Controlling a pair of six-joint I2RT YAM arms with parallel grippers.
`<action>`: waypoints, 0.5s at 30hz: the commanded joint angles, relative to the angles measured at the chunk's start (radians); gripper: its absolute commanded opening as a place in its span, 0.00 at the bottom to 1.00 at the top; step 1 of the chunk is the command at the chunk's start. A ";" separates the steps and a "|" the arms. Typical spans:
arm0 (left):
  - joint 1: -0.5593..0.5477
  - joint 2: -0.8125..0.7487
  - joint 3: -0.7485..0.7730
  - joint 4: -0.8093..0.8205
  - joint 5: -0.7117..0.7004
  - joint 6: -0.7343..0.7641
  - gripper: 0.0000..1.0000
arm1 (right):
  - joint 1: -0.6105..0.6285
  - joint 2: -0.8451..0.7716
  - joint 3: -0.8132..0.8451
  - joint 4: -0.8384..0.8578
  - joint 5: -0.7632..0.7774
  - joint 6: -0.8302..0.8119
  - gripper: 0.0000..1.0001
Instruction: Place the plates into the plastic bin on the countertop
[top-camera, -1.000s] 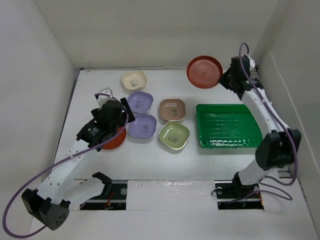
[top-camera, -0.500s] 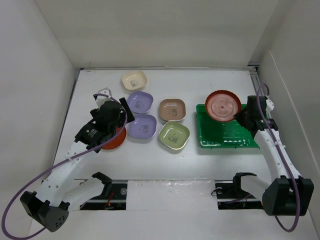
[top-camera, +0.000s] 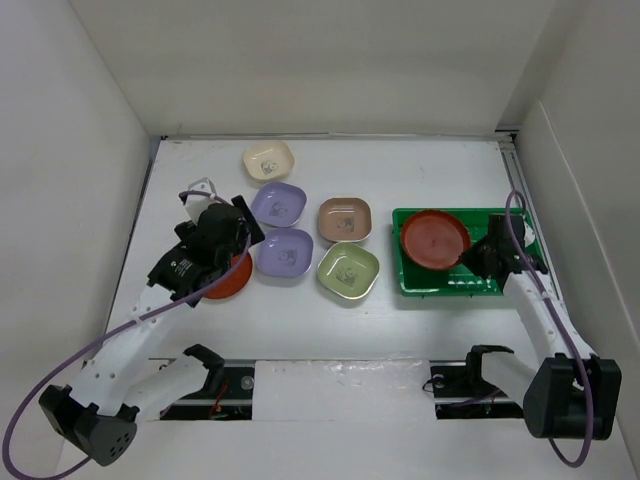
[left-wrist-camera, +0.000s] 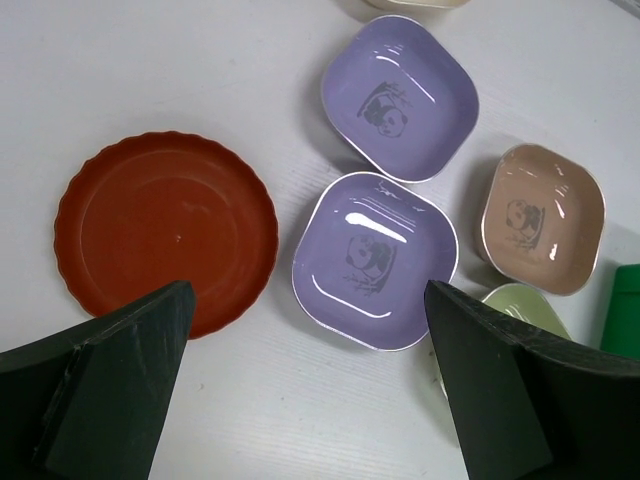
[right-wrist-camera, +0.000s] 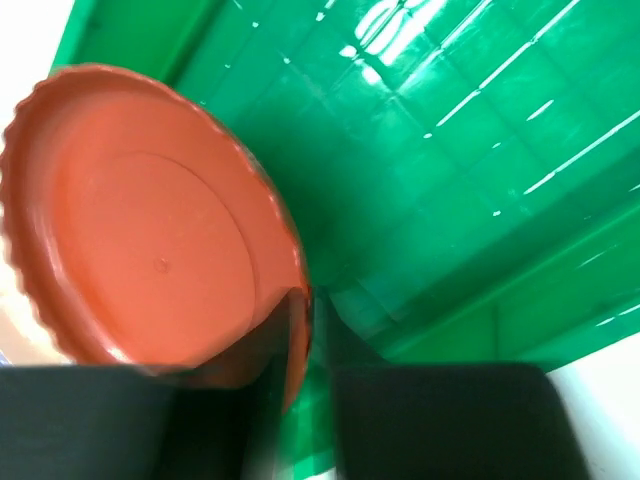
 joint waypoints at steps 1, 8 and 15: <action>0.001 0.036 0.031 -0.021 -0.024 -0.017 1.00 | -0.005 -0.038 0.016 0.022 -0.021 0.004 0.33; 0.001 0.087 0.049 -0.042 -0.024 -0.058 1.00 | 0.028 -0.105 0.049 -0.039 0.022 0.024 0.75; 0.207 0.087 0.002 -0.015 0.070 -0.114 1.00 | 0.173 -0.234 0.144 -0.019 -0.029 -0.007 1.00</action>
